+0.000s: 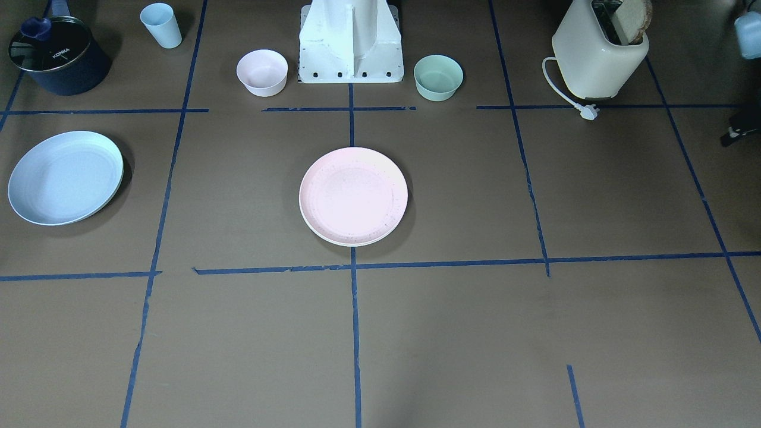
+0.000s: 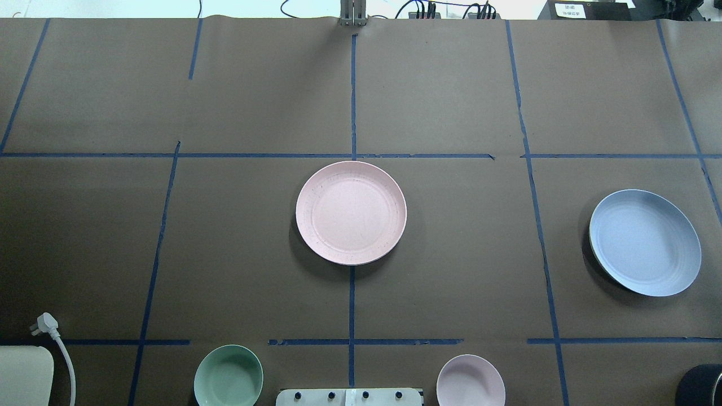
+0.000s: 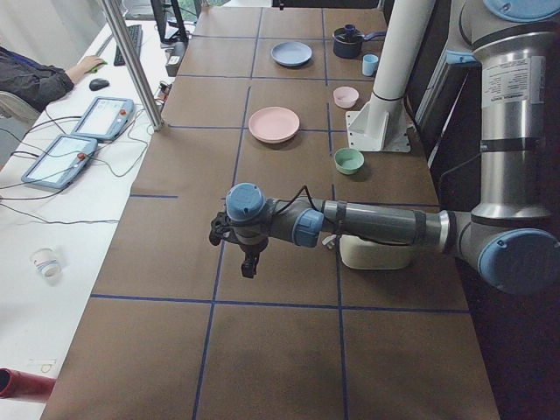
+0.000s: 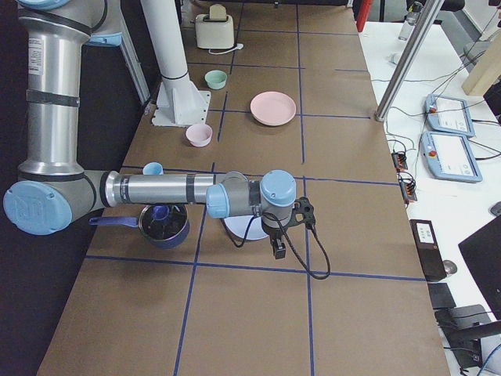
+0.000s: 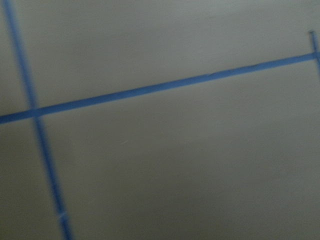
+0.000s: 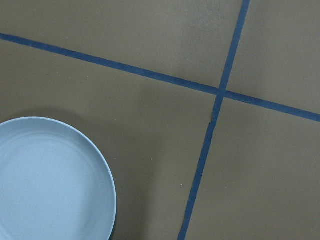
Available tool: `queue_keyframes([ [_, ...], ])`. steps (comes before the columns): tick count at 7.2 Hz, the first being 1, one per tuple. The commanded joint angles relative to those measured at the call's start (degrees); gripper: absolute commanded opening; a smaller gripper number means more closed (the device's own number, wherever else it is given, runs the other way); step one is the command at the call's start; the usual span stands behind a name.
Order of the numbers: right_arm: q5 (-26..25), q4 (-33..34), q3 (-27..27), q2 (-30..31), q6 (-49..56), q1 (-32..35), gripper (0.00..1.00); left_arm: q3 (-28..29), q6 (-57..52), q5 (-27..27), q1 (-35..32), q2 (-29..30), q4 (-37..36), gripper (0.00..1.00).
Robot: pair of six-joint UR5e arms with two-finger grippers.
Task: Stack three plates with pink and blue
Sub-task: 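Move the right gripper toward the light blue plate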
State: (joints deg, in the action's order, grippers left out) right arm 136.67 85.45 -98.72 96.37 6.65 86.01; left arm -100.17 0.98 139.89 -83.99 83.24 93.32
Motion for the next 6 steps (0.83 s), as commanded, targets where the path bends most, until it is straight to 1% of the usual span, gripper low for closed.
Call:
queue_keyframes([
  [1, -0.09, -0.28, 0.37, 0.83, -6.42, -1.88, 1.00, -0.81, -2.91, 0.12, -5.13, -3.42, -4.29, 1.00],
  [2, -0.35, -6.90, 1.25, 3.18, -13.52, -4.77, 0.99, -0.99, -3.00, 0.30, -5.14, -3.78, -4.12, 1.00],
  [3, -0.53, -21.32, 5.17, 5.21, -24.73, -8.28, 0.99, -0.99, -3.00, 0.39, -5.14, -3.70, -4.03, 1.00],
  [4, -0.53, -36.78, 11.21, 5.40, -35.80, -11.62, 0.99, -0.99, -3.09, 0.30, -5.14, -3.69, -4.03, 1.00],
  [5, -1.40, -46.24, 14.58, 5.32, -43.48, -15.57, 0.99, -0.99, -3.09, 0.30, -5.14, -3.69, -4.03, 1.00],
  [6, -2.28, -48.69, 15.31, 5.32, -44.69, -17.96, 0.99, -0.99, -3.09, 0.30, -5.22, -3.69, -3.94, 1.00],
])
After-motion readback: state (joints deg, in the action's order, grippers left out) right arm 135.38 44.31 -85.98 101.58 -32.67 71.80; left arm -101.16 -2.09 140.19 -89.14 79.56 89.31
